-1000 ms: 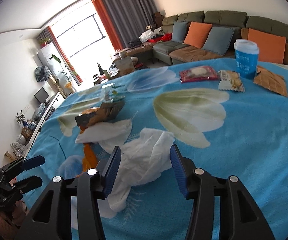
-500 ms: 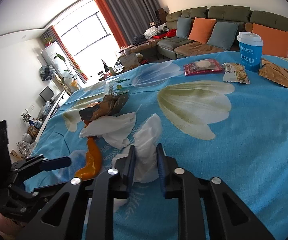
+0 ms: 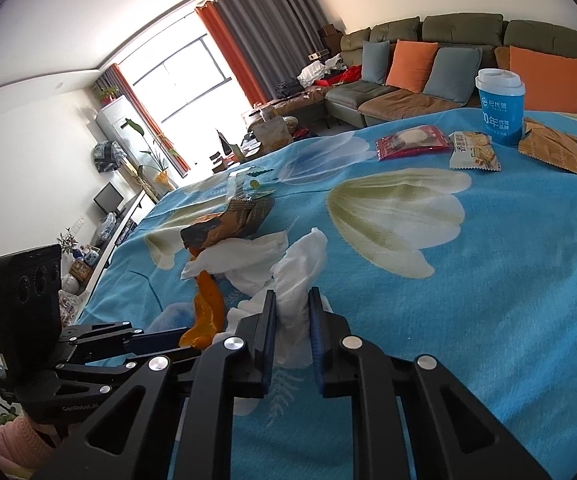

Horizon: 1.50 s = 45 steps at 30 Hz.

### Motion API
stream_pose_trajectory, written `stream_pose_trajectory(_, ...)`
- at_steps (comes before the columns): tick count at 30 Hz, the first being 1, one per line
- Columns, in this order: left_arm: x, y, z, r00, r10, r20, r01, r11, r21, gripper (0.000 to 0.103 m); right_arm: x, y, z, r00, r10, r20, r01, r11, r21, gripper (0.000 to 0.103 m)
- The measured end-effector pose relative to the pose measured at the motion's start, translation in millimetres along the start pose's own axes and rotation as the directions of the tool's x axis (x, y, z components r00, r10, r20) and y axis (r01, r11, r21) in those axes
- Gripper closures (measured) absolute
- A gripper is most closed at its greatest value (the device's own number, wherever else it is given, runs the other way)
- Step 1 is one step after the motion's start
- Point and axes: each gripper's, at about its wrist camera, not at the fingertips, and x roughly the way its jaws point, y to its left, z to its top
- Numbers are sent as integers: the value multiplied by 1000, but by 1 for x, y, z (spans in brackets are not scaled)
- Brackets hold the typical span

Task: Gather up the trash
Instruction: 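Grasp the orange peel with the left gripper while the right grasps a white tissue, then carry the orange peel and tissue over the teal bin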

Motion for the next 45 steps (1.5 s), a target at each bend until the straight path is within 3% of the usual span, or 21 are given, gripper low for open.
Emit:
stream_pose_trajectory(2,-1,2,0,1000,-9,3,9,1000,-17,73,0,0,0,1000,6,3,-6,1000,2,89)
stream_pose_trajectory(3,-3,3,0,1000,-8,5,8,1000,-26,62,0,-1,0,1000,8,4,-8,1000,3,89)
stream_pose_trajectory(4,-4,5,1,1000,-7,13,8,999,-36,58,-1,-1,0,1000,11,5,-11,1000,5,89)
stream_pose_trajectory(7,-5,8,3,1000,-3,19,4,999,-46,57,0,-1,0,1000,18,4,-18,1000,10,89)
stream_pose_trajectory(20,3,12,5,999,-38,2,38,995,-91,81,2,4,-1,999,38,0,-38,999,3,89)
stream_pose_trajectory(30,-18,13,-6,999,-23,31,26,997,-75,85,3,17,0,998,64,2,-64,998,-24,89)
stream_pose_trajectory(45,-85,43,-37,990,81,116,-68,991,-116,85,15,63,0,988,150,-25,-152,983,-100,89)
